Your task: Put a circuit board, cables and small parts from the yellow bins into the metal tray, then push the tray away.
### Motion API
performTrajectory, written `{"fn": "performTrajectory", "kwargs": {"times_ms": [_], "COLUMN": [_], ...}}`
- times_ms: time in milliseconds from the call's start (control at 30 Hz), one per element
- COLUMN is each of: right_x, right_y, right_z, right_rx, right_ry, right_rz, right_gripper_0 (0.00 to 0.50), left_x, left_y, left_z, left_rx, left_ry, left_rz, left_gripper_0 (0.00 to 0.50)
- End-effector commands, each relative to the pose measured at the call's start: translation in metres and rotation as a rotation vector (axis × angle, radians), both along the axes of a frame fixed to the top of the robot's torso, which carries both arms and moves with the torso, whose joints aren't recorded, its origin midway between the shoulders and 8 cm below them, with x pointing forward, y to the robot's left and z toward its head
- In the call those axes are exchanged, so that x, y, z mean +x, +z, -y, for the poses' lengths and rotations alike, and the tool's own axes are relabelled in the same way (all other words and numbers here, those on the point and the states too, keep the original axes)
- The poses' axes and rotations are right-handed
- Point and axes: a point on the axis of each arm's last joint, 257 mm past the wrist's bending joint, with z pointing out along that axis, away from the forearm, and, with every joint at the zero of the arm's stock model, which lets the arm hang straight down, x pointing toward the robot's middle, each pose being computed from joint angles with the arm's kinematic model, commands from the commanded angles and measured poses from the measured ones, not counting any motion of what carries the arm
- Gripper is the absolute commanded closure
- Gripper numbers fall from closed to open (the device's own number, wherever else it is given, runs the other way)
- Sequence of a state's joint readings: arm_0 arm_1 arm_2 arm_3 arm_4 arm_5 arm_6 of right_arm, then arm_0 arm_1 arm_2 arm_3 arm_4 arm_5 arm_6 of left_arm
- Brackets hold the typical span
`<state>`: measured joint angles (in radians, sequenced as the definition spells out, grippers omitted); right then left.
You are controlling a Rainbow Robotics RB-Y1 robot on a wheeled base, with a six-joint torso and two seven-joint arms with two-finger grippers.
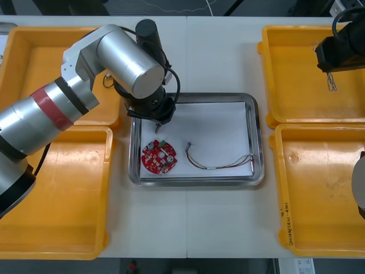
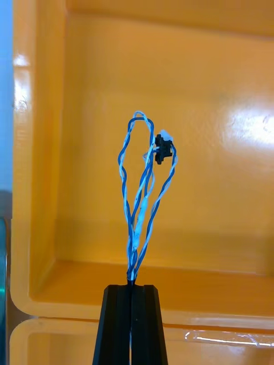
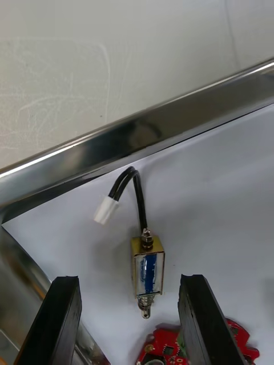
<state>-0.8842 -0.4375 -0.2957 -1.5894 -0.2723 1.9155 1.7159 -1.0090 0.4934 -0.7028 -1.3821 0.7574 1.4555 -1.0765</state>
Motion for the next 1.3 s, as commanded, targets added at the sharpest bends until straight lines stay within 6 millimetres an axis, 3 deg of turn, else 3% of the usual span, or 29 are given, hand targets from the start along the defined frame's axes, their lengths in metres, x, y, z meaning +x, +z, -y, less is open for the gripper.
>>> {"fn": "performTrajectory", "kwargs": {"times_ms": [33, 533, 733, 1000, 1300], "right_x": [-0.002, -0.018, -0.035, -0.036, -0.03], "right_y": [0.028, 0.033, 0.012, -0.008, -0.05], "right_z": [0.006, -0.102, -0.147, -0.179, -0.212], "right_rx": [-0.097, -0.19, -0.287, -0.428, -0.531], "right_ry": [0.133, 0.565, 0.812, 1.043, 1.181], "right_rz": [0.064, 0.097, 0.06, 0.083, 0.14], "right_gripper_0": [0.5, 0.5, 0.5, 0.5, 0.5], "left_x": [0.004, 0.019, 0.028, 0.039, 0.056], "left_y": [0.029, 0.097, 0.118, 0.146, 0.166], "left_z": [-0.005, -0.048, -0.068, -0.091, -0.119], "left_rx": [-0.01, 0.003, 0.014, 0.006, 0.015], "left_ry": [-0.052, -0.141, -0.188, -0.233, -0.291], "left_rz": [0.037, 0.075, 0.117, 0.171, 0.245], "left_gripper_0": [0.0, 0.0, 0.0, 0.0, 0.0]}}
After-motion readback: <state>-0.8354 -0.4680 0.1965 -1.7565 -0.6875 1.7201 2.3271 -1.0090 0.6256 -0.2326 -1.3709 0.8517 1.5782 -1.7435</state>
